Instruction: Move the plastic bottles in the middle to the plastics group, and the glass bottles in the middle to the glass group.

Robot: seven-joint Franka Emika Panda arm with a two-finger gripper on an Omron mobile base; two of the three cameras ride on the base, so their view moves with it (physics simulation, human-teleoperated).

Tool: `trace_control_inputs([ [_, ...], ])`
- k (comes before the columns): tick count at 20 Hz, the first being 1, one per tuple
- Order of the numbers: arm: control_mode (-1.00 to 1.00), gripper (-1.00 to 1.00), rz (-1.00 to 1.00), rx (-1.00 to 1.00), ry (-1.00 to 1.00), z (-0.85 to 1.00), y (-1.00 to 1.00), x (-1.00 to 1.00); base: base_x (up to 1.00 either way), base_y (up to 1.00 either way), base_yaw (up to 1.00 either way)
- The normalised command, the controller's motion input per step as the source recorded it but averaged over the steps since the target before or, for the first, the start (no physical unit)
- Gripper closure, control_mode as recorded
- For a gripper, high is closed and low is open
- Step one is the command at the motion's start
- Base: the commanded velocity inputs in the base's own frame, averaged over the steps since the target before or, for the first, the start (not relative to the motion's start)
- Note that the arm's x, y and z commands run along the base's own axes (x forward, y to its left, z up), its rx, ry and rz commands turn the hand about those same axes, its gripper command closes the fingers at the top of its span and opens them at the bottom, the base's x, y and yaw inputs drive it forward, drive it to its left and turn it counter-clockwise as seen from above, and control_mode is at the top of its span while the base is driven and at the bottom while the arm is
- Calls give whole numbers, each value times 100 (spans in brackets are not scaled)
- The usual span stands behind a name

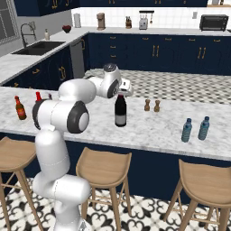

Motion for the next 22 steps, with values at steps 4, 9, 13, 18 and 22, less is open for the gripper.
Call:
trace_control_inputs([
  [4, -100, -100, 0, 0, 0, -19, -4, 0, 0, 0, 0],
  [9, -100, -100, 0, 0, 0, -9, -3, 9, 0, 0, 0],
  [13, -100, -100, 0, 0, 0, -22, 0, 30, 0, 0, 0],
  [18, -100, -100, 0, 0, 0, -7, 0, 18, 0, 0, 0],
  [22, -100, -100, 0, 0, 0, 0, -2, 4, 0, 0, 0],
])
